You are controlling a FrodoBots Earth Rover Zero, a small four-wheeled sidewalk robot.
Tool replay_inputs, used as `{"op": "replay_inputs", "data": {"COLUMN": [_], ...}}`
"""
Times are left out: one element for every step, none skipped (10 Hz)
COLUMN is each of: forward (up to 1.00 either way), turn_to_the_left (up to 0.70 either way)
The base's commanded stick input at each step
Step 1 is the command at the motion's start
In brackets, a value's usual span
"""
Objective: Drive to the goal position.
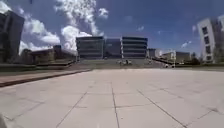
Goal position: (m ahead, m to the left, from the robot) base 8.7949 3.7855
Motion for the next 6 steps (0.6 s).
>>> {"op": "replay_inputs", "data": {"forward": [0.70,0.70,0.70,0.70,0.70,0.70], "turn_to_the_left": [0.00,0.02,0.04,0.06,0.07,0.02]}}
